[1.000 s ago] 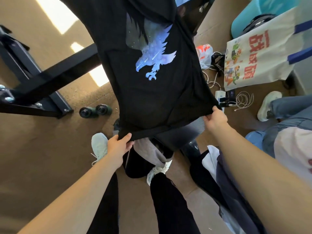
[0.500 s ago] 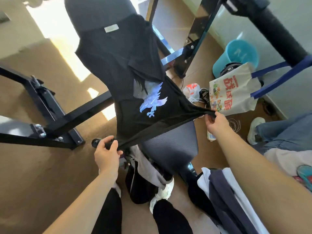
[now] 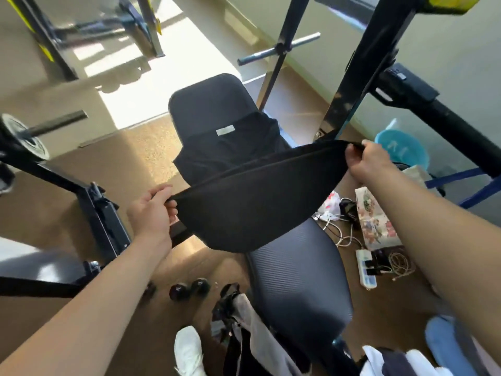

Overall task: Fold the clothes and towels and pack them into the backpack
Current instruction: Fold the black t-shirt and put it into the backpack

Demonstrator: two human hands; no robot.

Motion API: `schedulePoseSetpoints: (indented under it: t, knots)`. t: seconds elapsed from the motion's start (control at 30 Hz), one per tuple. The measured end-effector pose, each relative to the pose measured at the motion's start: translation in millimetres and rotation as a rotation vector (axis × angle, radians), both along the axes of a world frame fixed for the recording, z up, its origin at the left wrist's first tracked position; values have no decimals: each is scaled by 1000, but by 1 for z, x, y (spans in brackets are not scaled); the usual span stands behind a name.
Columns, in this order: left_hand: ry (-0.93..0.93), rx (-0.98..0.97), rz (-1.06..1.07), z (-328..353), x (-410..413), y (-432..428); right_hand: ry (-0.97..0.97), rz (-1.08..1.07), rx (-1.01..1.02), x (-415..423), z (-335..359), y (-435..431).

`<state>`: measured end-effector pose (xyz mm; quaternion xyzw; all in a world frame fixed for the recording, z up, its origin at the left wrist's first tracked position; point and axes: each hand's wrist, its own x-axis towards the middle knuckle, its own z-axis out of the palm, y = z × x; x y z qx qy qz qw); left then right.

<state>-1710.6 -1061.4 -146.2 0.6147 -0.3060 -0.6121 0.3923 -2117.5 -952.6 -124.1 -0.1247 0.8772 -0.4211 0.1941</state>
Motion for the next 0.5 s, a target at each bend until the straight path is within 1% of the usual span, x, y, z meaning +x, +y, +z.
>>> schedulePoseSetpoints:
  t: [0.03, 0.07, 0.1, 0.17, 0.2, 0.23, 0.27, 0.37, 0.4, 0.43, 0.5]
  knots:
    - [4, 0, 5, 6, -3, -15, -45, 11, -14, -5, 4, -14]
    - [-18, -4, 18, 11, -6, -30, -135, -38, -158, -12, 3, -26]
    - [-16, -10, 18, 13, -8, -43, -179, -46, -213, -17, 5, -39]
    - [-6, -26, -1, 11, -12, -61, -388, -163, -432, -37, -3, -63]
    - [-18, -31, 9, 10, -15, -70, -528, -278, -585, -44, -7, -77]
    - [-29, -26, 21, 11, -17, -79, -557, -338, -632, -43, -6, -86]
    - [-30, -16, 36, 11, -18, -89, -571, -363, -655, -40, -5, -95]
    - [-19, 15, 63, 4, -23, -113, -639, -340, -742, -27, 5, -118]
    - [0, 21, 63, 0, -22, -118, -658, -293, -745, -20, 5, -121]
    - [19, 30, 55, -5, -24, -121, -671, -193, -712, -13, 6, -123]
    - [9, 55, 28, -15, -26, -122, -677, -43, -607, 0, -1, -122]
